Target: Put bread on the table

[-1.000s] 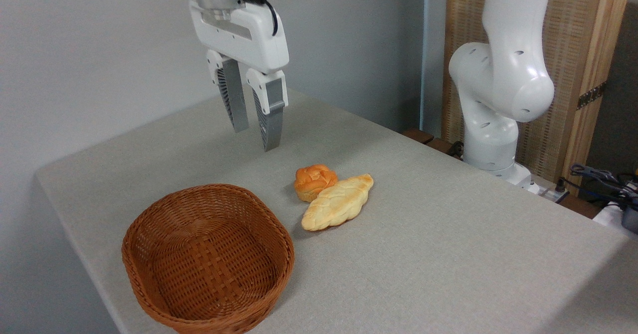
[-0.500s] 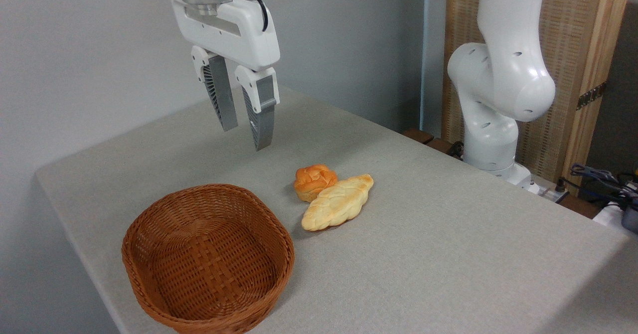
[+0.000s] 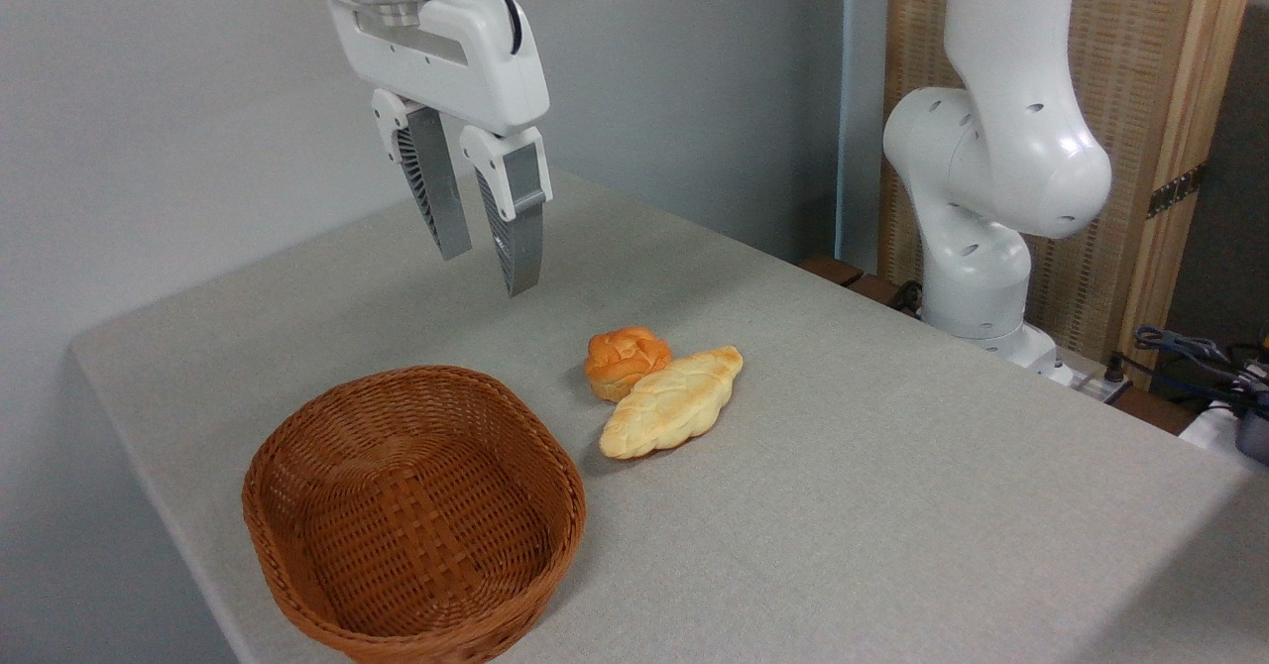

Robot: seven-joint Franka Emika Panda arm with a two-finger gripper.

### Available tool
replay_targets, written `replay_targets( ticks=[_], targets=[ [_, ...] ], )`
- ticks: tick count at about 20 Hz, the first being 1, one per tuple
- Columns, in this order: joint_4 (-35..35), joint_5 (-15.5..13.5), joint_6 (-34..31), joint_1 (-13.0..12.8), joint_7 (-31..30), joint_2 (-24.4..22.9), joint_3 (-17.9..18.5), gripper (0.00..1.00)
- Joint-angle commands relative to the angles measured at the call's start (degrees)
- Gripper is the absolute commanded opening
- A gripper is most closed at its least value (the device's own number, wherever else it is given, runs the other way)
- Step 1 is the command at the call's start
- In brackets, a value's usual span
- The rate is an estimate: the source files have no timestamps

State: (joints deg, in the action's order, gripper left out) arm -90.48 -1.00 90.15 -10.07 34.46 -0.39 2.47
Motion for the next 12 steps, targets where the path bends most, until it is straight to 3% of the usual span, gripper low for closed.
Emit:
replay_targets(
  ticks=[1, 9, 12],
  targets=[
    [1.4, -0.2, -2.0, 1.5, -0.1, 0.5, -0.6, 1.00],
    [1.1, -0.2, -1.0, 1.5, 0.2, 0.5, -0.6, 1.00],
    [1.0, -0.2, -1.0, 1.5, 3.3, 0.5, -0.5, 1.00]
  ],
)
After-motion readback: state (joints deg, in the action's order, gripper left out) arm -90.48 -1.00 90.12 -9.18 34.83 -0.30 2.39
